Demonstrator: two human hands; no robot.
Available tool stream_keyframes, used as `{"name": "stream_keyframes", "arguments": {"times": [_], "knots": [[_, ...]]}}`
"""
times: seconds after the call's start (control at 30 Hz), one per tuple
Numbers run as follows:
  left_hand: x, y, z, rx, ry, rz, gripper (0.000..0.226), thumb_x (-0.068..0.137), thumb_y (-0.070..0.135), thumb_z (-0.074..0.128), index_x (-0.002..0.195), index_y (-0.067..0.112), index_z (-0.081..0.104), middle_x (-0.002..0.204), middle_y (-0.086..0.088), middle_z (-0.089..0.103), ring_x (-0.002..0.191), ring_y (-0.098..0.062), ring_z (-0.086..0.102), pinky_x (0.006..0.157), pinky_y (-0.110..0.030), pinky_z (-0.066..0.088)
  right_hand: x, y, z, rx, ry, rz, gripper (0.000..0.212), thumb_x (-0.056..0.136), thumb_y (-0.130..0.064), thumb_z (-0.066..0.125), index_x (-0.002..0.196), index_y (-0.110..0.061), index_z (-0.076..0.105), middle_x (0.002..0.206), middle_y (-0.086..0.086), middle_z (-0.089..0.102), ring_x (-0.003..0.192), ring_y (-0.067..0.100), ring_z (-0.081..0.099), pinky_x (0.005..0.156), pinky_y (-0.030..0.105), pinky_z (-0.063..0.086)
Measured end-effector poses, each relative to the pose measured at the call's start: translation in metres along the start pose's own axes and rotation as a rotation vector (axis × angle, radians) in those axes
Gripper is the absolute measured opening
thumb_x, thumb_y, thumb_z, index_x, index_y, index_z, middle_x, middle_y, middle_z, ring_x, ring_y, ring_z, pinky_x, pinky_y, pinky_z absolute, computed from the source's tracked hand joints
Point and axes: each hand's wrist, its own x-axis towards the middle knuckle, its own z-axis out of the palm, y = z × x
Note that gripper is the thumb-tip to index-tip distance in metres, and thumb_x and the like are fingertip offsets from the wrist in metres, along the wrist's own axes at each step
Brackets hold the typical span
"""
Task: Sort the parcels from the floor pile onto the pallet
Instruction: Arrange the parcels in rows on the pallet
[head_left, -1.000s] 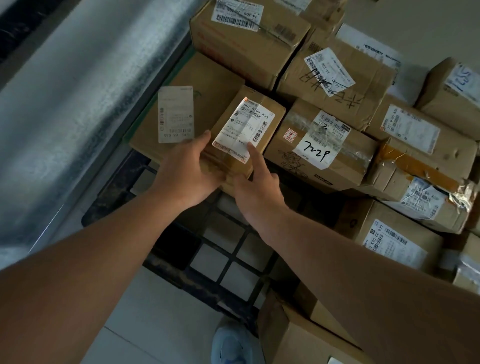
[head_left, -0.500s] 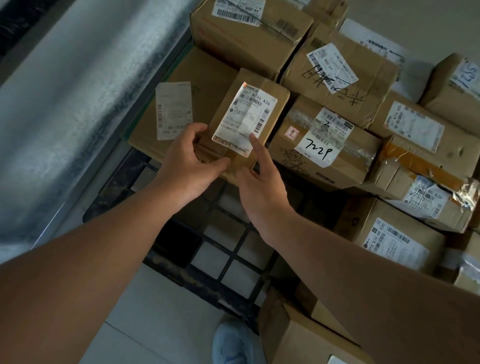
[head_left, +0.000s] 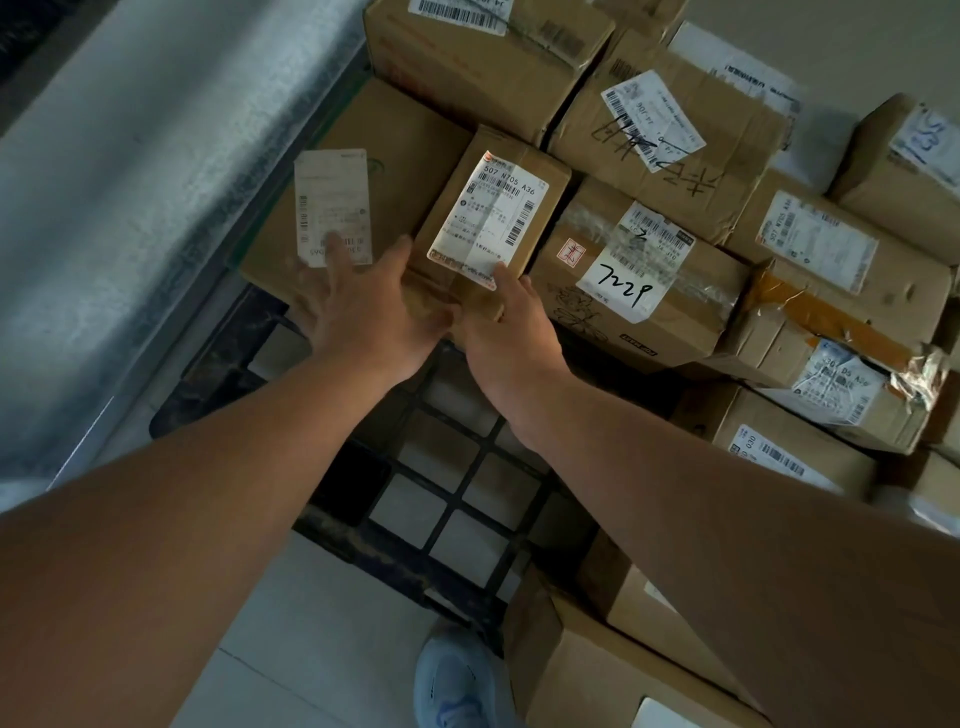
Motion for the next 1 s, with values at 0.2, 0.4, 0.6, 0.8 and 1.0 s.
{"name": "stream_keyframes", "arguments": {"times": [0.2,0.4,0.6,0.8,1.0], "knots": [[0.001,-0.013,0.008,-0.093,-0.120,-0.039,0.091,0.084,0.082,0.053,0.158,0.035,0.029,0.170,-0.018,-0.009,0.152,-0.056,-0.006,0.121,-0.070,0.014,0.005,-0.001,0.002,-0.017,0.014,0.003,0.063,0.103,-0.015,0.052,0.160,-0.036,0.034,0.165,-0.014,0.032,0.128,0.006,0.043,0.057,0.001,0.038],[-0.001,-0.013,0.011,-0.122,-0.128,-0.003,0.076,0.086,0.076,0.058,0.148,0.036,0.038,0.172,-0.016,-0.005,0.153,-0.054,-0.008,0.122,-0.069,0.007,0.004,0.005,0.006,-0.051,0.048,0.018,0.070,0.101,-0.014,0.054,0.163,-0.036,0.031,0.167,-0.010,0.030,0.146,0.019,0.041,0.107,0.034,0.049],[-0.008,-0.012,0.001,-0.076,-0.160,0.041,0.090,0.095,0.056,0.060,0.165,0.031,0.009,0.171,-0.018,0.005,0.155,-0.049,0.004,0.124,-0.062,0.020,-0.008,0.002,0.002,-0.222,0.046,-0.007,0.064,0.104,-0.020,0.049,0.163,-0.033,0.028,0.175,-0.008,0.009,0.154,0.023,0.029,0.070,0.006,0.022],[-0.033,0.008,-0.029,-0.006,-0.073,0.146,0.082,0.098,0.050,0.061,0.163,0.034,0.014,0.171,-0.013,0.011,0.155,-0.048,0.009,0.121,-0.063,0.019,-0.029,-0.017,-0.021,-0.351,0.027,-0.070,0.065,0.105,-0.022,0.048,0.165,-0.031,0.024,0.176,-0.003,0.009,0.157,0.025,0.024,0.075,0.009,0.022],[-0.090,0.049,-0.088,0.050,0.042,0.299,0.063,0.100,0.041,0.060,0.156,0.027,0.036,0.161,-0.013,0.034,0.145,-0.042,0.036,0.115,-0.057,0.034,-0.083,-0.049,-0.061,-0.382,0.002,-0.198,0.048,0.107,-0.034,0.040,0.154,-0.025,0.044,0.154,0.001,0.048,0.125,0.024,0.057,0.091,0.043,0.057]]}}
